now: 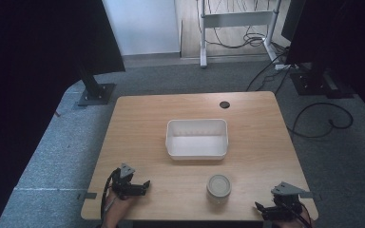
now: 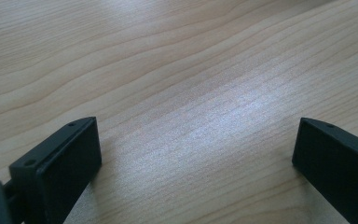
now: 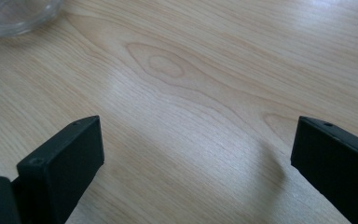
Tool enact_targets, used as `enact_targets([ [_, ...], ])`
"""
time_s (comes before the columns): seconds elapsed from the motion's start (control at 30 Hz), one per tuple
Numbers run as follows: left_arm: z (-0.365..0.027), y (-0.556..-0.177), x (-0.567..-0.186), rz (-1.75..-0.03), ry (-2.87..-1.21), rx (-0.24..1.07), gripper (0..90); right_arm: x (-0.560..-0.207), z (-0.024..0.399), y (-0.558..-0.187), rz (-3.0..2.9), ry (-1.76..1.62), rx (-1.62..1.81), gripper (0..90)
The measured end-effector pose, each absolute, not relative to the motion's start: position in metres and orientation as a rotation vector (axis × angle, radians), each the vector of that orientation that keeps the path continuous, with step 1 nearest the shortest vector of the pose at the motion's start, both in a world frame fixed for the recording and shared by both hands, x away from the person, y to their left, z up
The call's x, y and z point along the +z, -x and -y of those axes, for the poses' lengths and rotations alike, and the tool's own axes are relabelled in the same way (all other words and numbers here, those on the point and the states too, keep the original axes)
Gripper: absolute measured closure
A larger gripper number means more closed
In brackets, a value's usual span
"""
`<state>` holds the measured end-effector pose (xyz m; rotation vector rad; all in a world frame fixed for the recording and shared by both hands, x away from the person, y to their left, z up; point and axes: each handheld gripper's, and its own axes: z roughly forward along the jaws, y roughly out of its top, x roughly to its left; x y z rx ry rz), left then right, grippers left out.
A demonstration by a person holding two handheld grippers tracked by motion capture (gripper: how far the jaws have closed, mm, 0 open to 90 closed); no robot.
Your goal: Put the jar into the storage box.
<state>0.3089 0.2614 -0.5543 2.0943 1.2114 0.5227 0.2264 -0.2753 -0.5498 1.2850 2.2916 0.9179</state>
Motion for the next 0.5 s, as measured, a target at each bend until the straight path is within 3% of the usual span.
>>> enact_targets([
  [0.5, -0.261, -0.309, -0.554, -1.212, -2.095, 0.523, 0.9, -0.54, 0.261, -0.227, -2.311, -1.228, 0.981, 4.1],
])
